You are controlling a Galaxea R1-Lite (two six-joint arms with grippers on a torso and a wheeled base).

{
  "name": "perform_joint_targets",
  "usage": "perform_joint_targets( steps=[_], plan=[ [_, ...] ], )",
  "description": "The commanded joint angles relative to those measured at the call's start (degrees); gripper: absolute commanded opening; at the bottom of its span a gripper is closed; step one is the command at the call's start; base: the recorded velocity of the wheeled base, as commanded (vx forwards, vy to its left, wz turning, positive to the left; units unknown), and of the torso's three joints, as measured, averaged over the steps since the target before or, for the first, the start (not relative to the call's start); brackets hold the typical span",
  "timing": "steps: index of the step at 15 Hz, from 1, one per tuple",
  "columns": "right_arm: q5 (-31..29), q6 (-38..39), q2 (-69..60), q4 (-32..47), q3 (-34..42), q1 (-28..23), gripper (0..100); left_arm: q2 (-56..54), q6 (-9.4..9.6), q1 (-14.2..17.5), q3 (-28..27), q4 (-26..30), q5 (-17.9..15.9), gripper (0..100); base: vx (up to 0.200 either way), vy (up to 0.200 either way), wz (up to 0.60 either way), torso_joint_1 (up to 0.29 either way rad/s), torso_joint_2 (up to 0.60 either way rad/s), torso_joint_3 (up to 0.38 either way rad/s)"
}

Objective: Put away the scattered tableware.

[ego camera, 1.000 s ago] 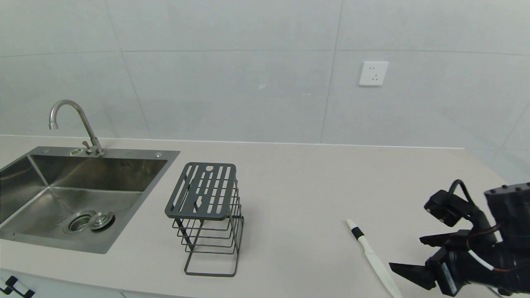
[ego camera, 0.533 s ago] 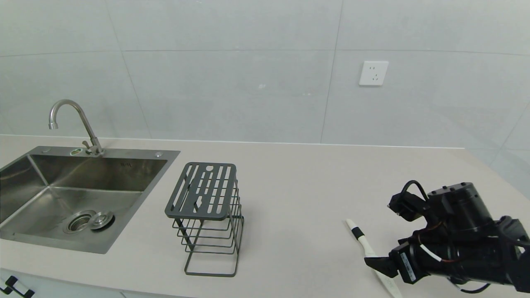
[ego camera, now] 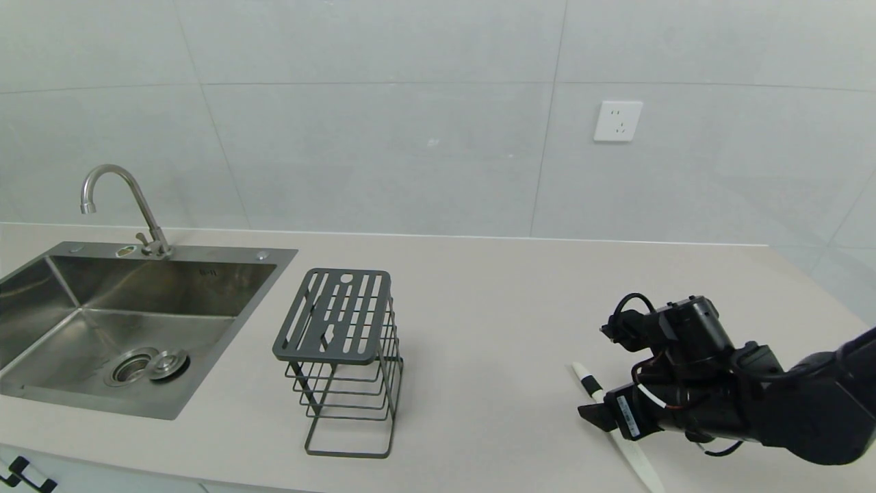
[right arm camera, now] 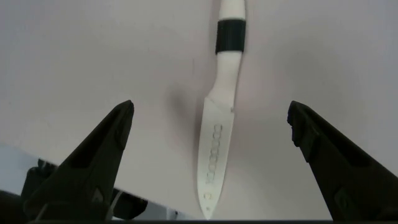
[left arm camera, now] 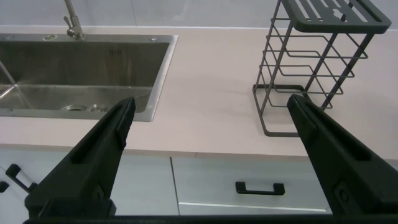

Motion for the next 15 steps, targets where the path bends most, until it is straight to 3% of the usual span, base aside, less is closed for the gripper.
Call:
perform_joint_targets(
  steps=[1,15],
  plan=[
    [-0.24,0.06,3.05,-0.34,0.22,-0.38,100,0.07,-0.01,0.00,0.00,-0.02,0.01,100,0.000,0.000,0.00,0.000,0.00,0.000],
    [-1.82,-0.11,7.62,-5.00,2.59,-2.31,100,0.07,-0.01,0.00,0.00,-0.02,0.01,100,0.000,0.000,0.00,0.000,0.00,0.000]
  ],
)
